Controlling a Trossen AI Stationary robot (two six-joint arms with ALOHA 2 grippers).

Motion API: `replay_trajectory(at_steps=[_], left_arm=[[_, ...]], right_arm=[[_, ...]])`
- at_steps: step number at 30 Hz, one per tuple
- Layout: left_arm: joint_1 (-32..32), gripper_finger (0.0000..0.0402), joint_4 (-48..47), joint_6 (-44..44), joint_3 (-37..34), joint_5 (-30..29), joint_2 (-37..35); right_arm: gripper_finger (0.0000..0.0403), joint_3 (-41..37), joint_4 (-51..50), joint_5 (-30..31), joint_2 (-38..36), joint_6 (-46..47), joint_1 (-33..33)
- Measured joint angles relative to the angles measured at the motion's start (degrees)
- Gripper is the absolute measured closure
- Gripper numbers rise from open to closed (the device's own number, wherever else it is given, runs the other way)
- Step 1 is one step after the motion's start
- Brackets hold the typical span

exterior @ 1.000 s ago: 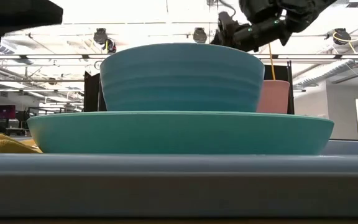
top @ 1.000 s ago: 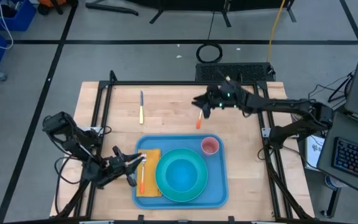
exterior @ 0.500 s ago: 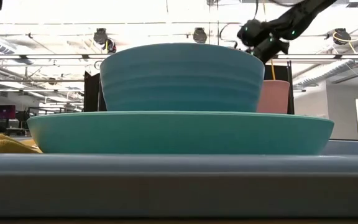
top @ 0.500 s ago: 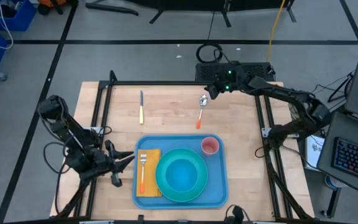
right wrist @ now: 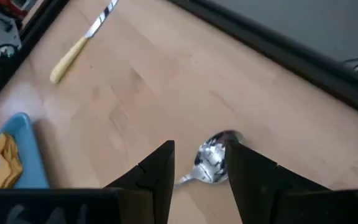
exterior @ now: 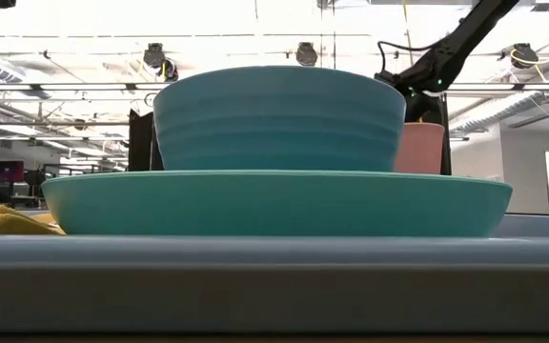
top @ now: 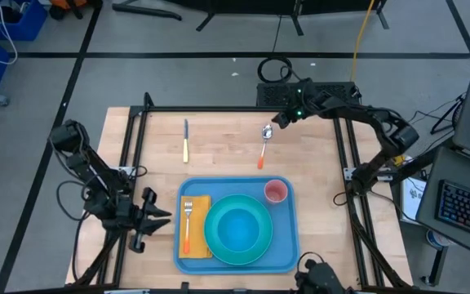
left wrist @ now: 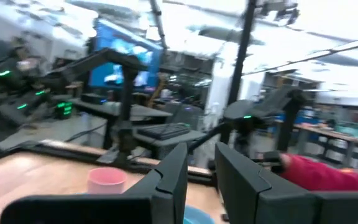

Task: Set up tray
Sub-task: Put the orange spoon on top of the yellow napkin

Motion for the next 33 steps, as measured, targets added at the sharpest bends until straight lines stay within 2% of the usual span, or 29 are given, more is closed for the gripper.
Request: replay_trajectory(at_steps=[4,10,33], left_arm=[[0.3,0.0316,-0.1,-1.5,-1.4,5.6,-0.1],[0.7,0.0316,-1.0,-3.3,-1.5,3.1,-0.1],[0.7,0.0316,-2.9,-3.3,-1.5,2.6,-0.1]], right_arm=[[0.0271,0.0,0.4,-0.3,2.4,-2.3,-0.5],[0.0271,0.0,1.5,0.4,6.4,-2.5,-0.7],[0.0271,0.0,4.7,0.3,12.7,-2.6,-0.8]])
